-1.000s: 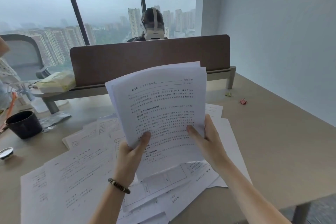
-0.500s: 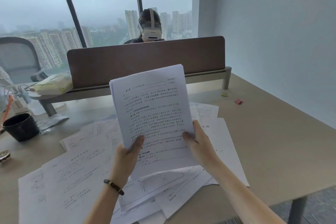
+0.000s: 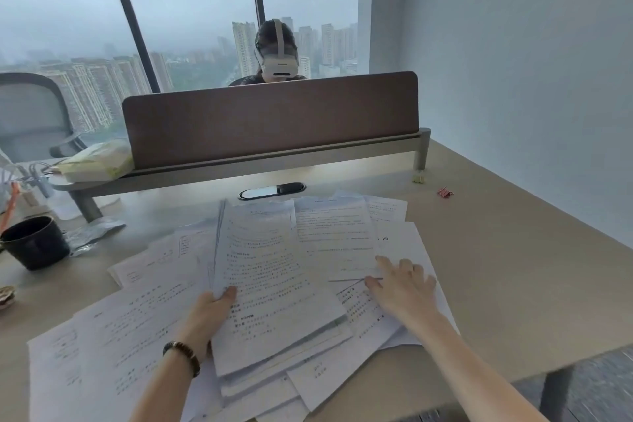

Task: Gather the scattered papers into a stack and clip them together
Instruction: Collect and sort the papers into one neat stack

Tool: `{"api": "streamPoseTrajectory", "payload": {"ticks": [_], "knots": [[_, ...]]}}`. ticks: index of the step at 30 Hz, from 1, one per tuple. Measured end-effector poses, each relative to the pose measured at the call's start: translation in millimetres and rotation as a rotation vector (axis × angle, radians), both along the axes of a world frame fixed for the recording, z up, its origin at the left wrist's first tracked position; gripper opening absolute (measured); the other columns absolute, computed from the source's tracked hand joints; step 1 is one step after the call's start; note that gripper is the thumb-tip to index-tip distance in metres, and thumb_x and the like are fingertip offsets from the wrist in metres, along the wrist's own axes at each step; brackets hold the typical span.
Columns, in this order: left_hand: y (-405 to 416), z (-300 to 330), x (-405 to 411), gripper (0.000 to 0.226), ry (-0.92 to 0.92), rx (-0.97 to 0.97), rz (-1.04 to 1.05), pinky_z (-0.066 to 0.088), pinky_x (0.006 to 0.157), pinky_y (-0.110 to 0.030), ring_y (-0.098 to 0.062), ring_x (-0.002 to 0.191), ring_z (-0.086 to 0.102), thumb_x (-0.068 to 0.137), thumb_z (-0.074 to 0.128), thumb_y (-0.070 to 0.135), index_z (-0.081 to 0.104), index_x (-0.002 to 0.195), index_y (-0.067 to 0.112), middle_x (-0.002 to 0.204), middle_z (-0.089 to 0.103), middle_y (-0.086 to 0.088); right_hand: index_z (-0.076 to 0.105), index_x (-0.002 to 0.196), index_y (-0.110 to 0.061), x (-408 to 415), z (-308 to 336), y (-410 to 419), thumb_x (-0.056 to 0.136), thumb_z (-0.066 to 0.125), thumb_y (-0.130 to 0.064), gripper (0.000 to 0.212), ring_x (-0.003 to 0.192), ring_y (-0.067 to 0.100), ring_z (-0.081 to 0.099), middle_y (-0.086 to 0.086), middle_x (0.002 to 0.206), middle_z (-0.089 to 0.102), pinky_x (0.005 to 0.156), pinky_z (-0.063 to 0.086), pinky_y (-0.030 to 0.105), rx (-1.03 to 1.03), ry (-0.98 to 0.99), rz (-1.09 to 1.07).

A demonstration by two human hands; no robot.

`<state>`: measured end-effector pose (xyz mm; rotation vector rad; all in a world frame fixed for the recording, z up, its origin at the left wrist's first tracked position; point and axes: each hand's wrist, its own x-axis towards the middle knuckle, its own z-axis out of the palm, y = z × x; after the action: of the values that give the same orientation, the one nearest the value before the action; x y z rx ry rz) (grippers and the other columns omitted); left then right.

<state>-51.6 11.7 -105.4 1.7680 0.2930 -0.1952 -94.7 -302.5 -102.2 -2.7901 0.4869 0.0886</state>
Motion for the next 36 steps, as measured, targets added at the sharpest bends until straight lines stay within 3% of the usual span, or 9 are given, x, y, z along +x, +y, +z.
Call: {"api": "streamPoseTrajectory", "payload": {"ticks": [4,9,14,18,23,27,30,33,36], "knots": [[-3.3,-8.8,2.2,0.028,-0.040,0.066,0.034,0.053,0.090,-0.043,-0.035,0.097,0.066,0.101,0.052,0.027,0.068,0.104,0.004,0.104,0.071,-0.017,0.030,0.150,-0.046,-0.1,-10.2,5.9,0.101,0.034,-0.055,0.050,0.143,0.033,0.023,0.009,0.152,0.030,0.117,0.018,0.056,-0.017,0.008,0.078],[-1.2,-13.6,6.2,0.023,-0.039,0.119,0.055,0.055,0.088,-0.047,-0.032,0.087,0.068,0.100,0.055,0.028,0.067,0.085,0.016,0.093,0.072,-0.011,0.039,0.147,-0.043,-0.3,-16.4,6.8,0.101,0.036,-0.053,0.047,0.149,0.033,0.015,0.008,0.157,0.024,0.120,0.008,0.058,-0.001,-0.005,0.111],[-4.5,-11.8,6.0,0.027,-0.038,0.162,0.044,0.055,0.084,-0.044,-0.031,0.085,0.068,0.100,0.055,0.030,0.068,0.081,0.016,0.086,0.072,-0.008,0.067,0.113,-0.038,9.4,-11.7,5.0,0.098,0.047,-0.050,0.027,0.131,0.021,0.049,-0.008,0.131,0.059,0.111,0.033,0.043,0.219,-0.154,0.086],[-1.8,-16.0,9.4,0.026,-0.052,0.184,0.011,0.056,0.088,-0.053,-0.035,0.086,0.070,0.099,0.055,0.032,0.071,0.089,0.013,0.090,0.075,-0.012,0.066,0.091,-0.031,16.5,-9.0,5.7,0.097,0.061,-0.034,0.009,0.101,0.014,0.066,-0.012,0.097,0.069,0.087,0.049,0.032,0.514,-0.324,0.026],[2.8,-24.1,14.3,0.035,-0.044,0.203,0.017,0.057,0.079,-0.050,-0.039,0.081,0.072,0.097,0.057,0.038,0.070,0.080,0.010,0.090,0.074,-0.026,0.065,0.103,-0.024,25.1,-5.1,5.4,0.095,0.066,-0.025,0.008,0.093,0.013,0.060,-0.005,0.098,0.066,0.065,0.039,0.018,0.581,-0.440,-0.068],[1.9,-26.4,14.3,0.034,-0.049,0.212,0.024,0.058,0.081,-0.058,-0.042,0.082,0.072,0.096,0.057,0.040,0.071,0.083,0.012,0.085,0.077,-0.018,0.060,0.127,-0.018,35.3,-7.5,5.8,0.094,0.067,-0.028,0.035,0.104,0.020,0.061,0.002,0.112,0.064,0.086,0.051,0.033,0.628,-0.399,-0.120],[5.7,-34.0,17.8,0.049,-0.060,0.211,0.018,0.058,0.074,-0.049,-0.034,0.074,0.070,0.082,0.058,0.059,0.065,0.077,0.011,0.078,0.072,-0.009,0.047,0.144,-0.018,39.7,-6.8,5.8,0.095,0.065,-0.037,0.056,0.114,0.026,0.063,0.007,0.126,0.064,0.099,0.052,0.047,0.720,-0.373,-0.178],[3.6,-30.1,14.0,0.042,-0.079,0.215,0.013,0.050,0.068,-0.038,-0.029,0.069,0.066,0.090,0.058,0.051,0.065,0.079,0.011,0.077,0.068,-0.012,0.051,0.142,-0.010,45.0,-5.9,3.8,0.096,0.063,-0.041,0.058,0.121,0.028,0.061,0.009,0.134,0.062,0.101,0.050,0.041,0.722,-0.306,-0.216],[2.7,-30.0,12.6,0.038,-0.097,0.266,0.018,0.058,0.074,-0.050,-0.041,0.078,0.072,0.091,0.057,0.048,0.063,0.077,0.013,0.076,0.069,-0.007,0.063,0.121,-0.007,50.8,-1.7,1.9,0.092,0.068,-0.036,0.041,0.088,0.025,0.068,0.009,0.106,0.071,0.075,0.056,0.041,0.794,-0.235,-0.241]]}}
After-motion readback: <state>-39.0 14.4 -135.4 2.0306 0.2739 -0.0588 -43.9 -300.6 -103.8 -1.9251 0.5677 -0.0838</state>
